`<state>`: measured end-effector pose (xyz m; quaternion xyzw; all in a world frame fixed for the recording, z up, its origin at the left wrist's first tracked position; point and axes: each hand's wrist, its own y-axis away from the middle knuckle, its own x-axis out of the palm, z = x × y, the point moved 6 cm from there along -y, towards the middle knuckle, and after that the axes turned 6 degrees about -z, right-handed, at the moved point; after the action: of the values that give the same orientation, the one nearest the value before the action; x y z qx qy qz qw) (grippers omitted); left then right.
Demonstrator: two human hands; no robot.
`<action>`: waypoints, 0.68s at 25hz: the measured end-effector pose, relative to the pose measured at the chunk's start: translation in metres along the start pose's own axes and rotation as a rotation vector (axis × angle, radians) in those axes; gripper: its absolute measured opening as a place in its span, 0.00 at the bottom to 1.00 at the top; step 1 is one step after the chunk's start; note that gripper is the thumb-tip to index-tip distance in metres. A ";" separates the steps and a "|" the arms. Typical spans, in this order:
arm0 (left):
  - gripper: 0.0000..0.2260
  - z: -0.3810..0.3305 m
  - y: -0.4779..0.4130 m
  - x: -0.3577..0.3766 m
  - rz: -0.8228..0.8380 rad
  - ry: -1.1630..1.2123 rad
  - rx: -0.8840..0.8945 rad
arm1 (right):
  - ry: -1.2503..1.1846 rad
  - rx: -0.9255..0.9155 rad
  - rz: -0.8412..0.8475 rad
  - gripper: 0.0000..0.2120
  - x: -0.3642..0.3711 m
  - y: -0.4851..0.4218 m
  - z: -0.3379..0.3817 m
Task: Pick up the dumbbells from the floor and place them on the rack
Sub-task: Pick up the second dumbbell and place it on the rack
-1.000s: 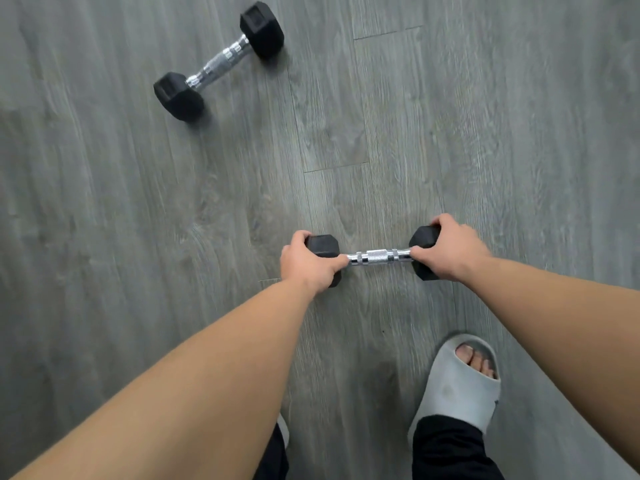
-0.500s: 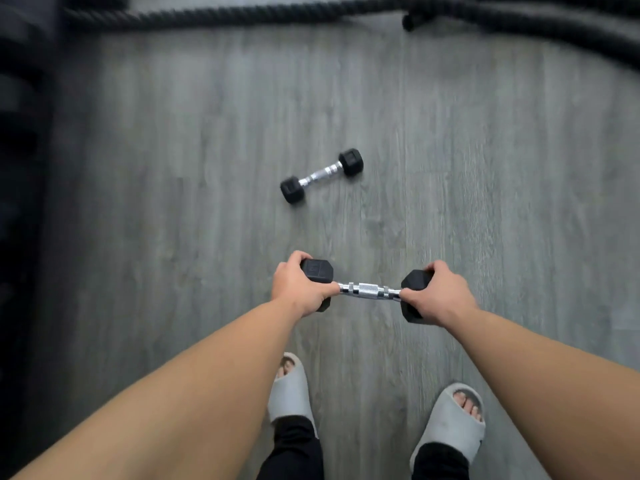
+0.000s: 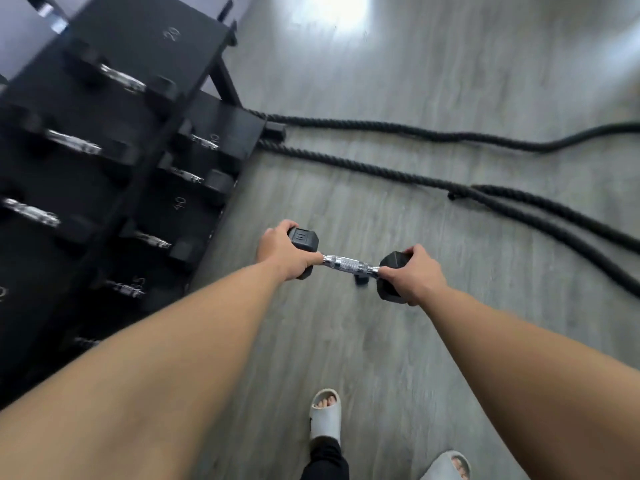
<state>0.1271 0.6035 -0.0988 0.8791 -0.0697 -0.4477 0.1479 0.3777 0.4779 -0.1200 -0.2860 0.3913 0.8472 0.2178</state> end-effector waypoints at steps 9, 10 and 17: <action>0.42 0.072 0.052 -0.227 -0.268 0.032 -0.106 | -0.004 -0.228 0.168 0.31 0.066 0.125 0.157; 0.43 0.086 0.062 -0.242 -0.306 0.037 -0.145 | 0.018 -0.261 0.194 0.31 0.075 0.136 0.171; 0.37 0.157 0.102 -0.347 -0.415 0.016 -0.219 | 0.031 -0.366 0.325 0.33 0.138 0.221 0.236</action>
<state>-0.2034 0.5642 0.1133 0.8567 0.1628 -0.4665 0.1478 0.0700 0.5513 0.0342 -0.2669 0.2753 0.9234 0.0174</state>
